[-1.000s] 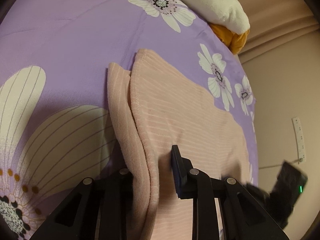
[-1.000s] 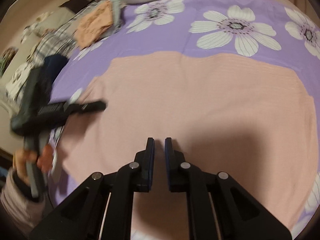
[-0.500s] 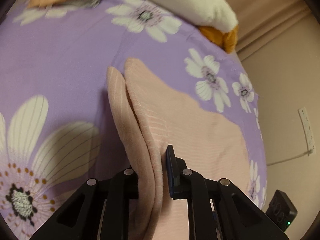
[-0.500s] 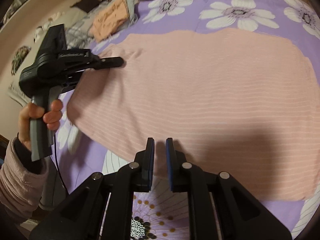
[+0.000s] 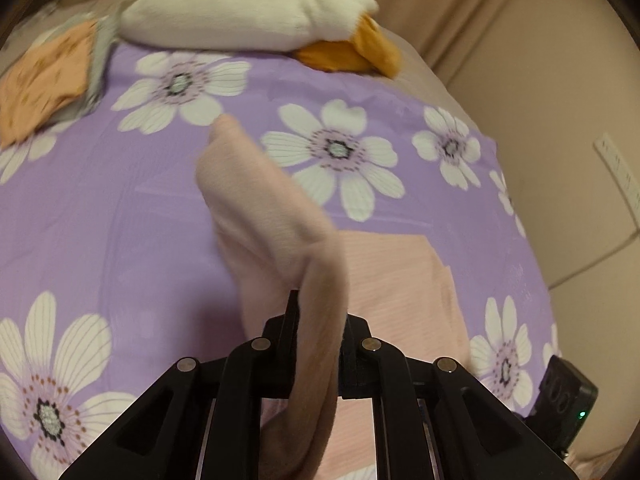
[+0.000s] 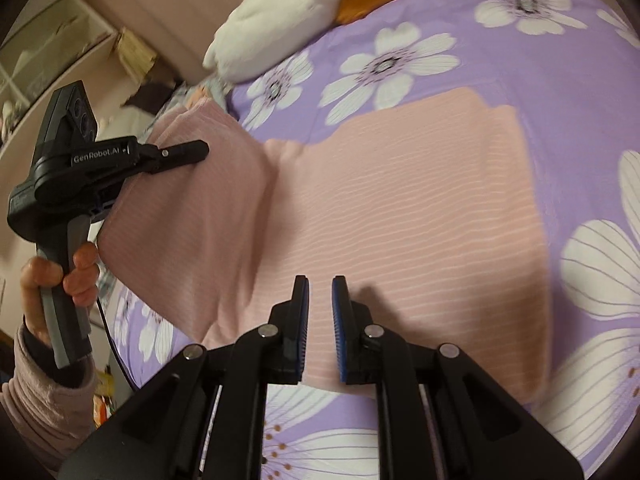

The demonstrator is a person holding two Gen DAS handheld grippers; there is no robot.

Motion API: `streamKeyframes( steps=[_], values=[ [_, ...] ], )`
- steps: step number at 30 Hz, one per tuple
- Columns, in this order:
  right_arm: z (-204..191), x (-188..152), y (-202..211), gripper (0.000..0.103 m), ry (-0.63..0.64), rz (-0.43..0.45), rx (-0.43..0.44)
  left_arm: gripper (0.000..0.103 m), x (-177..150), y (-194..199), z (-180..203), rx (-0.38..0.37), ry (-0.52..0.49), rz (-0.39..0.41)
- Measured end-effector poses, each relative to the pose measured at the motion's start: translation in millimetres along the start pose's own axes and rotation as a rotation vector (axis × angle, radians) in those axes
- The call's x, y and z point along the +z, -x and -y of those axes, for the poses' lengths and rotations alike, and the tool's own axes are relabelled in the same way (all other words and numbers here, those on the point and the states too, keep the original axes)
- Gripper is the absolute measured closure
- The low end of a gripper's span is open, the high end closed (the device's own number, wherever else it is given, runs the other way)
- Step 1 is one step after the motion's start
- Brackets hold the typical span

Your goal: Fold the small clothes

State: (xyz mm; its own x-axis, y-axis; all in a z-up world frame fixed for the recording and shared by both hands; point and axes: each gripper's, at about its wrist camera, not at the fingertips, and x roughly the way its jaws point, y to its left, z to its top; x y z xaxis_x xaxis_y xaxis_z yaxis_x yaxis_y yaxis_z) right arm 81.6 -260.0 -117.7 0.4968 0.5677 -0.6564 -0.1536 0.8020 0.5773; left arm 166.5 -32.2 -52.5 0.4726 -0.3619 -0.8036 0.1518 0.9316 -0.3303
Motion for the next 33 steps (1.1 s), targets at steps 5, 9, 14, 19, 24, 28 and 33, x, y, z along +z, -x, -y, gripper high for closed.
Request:
streamKeyframes(
  steps=[5,9,14,19,24,28,33],
  values=[
    [27,-1,8,0.089,-0.084,0.025,-0.003,0.093,-2,-36,31,0.001,-0.026,-0.081],
    [48,-3,16,0.083,-0.172,0.053,0.013,0.093,-10,-65,49,-0.013,-0.007,-0.161],
    [63,-4,26,0.069,-0.256,0.084,0.048,0.089,-21,-83,64,-0.051,0.003,-0.251],
    [72,-4,31,0.057,-0.337,0.104,0.11,0.064,-25,-64,66,-0.109,0.001,-0.239],
    [70,1,22,0.056,-0.338,0.086,0.131,0.064,-29,-27,44,-0.14,-0.001,-0.152],
    [59,13,11,0.056,-0.301,0.062,0.143,0.064,-36,-15,12,-0.072,0.025,-0.109],
    [52,32,-11,0.054,-0.243,0.017,0.116,0.064,-50,-17,-27,-0.062,0.098,-0.108]
  ],
)
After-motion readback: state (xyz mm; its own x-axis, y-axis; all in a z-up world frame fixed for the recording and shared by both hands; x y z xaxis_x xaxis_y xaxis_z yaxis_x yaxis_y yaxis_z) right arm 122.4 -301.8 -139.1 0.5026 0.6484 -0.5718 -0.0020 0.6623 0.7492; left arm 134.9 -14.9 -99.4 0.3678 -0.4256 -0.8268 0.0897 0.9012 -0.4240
